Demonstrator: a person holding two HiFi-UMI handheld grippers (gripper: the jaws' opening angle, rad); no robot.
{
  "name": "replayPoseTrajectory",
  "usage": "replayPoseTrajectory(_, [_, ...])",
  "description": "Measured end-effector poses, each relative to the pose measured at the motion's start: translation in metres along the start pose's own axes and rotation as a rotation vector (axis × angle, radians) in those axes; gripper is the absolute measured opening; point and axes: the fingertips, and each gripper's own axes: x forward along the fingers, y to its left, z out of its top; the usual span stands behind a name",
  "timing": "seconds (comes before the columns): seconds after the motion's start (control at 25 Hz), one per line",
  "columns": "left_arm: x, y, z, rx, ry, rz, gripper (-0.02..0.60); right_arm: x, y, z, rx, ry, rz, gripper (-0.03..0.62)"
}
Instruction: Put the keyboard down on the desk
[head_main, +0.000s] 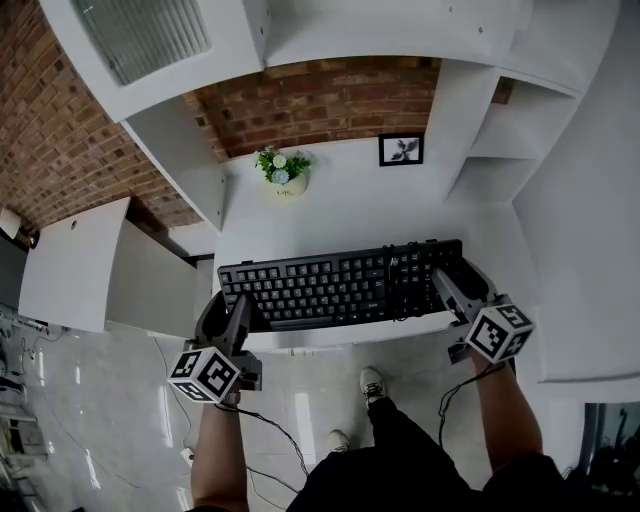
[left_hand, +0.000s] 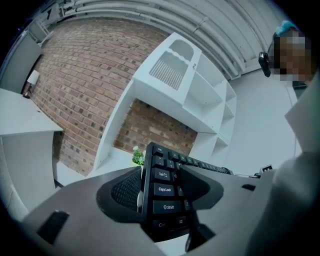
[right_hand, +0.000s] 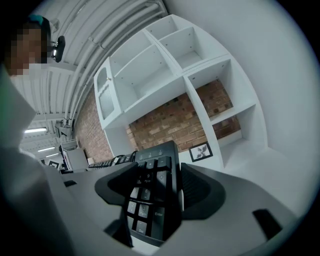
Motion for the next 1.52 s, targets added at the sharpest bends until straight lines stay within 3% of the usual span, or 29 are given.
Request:
replayPoseTrajectory(0.24, [0.051, 0.016, -0.035, -0.022, 0.051, 0.041, 0.252, 0.045, -0.047, -0.021, 0.028, 0.054, -0.007, 0.272])
replayPoseTrajectory(0.68, [0.093, 0.049, -0.085, -0.076, 0.169, 0.102, 0.252, 0.091, -0.087, -0.064, 0.077, 0.168, -0.031, 0.272])
replayPoseTrajectory(1.52, [0.125, 0.099, -0.175, -0.15, 0.369, 0.186, 0.252, 0.132, -0.131, -0.157, 0.158, 0.38, -0.098, 0.27])
